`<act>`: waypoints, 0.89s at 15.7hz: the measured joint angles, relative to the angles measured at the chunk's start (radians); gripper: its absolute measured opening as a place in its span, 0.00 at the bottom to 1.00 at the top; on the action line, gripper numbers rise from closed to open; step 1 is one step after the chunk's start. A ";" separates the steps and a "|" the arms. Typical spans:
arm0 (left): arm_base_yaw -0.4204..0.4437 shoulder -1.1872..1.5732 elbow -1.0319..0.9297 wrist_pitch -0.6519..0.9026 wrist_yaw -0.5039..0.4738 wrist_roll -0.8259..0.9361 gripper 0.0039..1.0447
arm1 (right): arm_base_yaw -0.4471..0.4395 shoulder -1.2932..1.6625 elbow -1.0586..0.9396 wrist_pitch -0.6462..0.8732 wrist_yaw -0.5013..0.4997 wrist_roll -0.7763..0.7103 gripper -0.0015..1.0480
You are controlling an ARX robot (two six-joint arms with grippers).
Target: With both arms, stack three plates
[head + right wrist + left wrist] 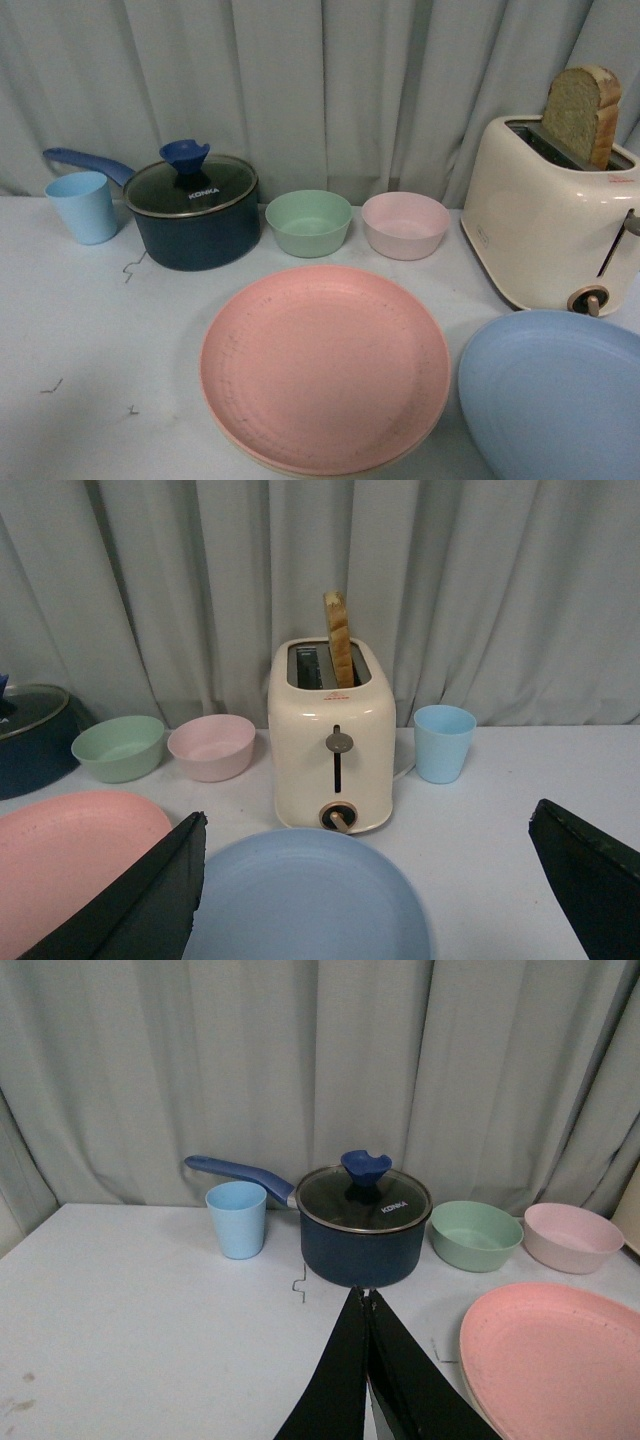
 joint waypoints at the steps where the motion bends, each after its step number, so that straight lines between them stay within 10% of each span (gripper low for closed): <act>1: 0.000 -0.016 0.000 -0.015 0.000 0.000 0.01 | 0.000 0.000 0.000 0.000 0.000 0.000 0.94; 11: 0.000 -0.245 0.000 -0.253 0.000 0.000 0.02 | 0.000 0.000 0.000 -0.001 0.000 0.000 0.94; 14: 0.000 -0.245 0.000 -0.257 0.000 0.000 0.39 | 0.000 0.000 0.000 0.000 0.000 0.000 0.94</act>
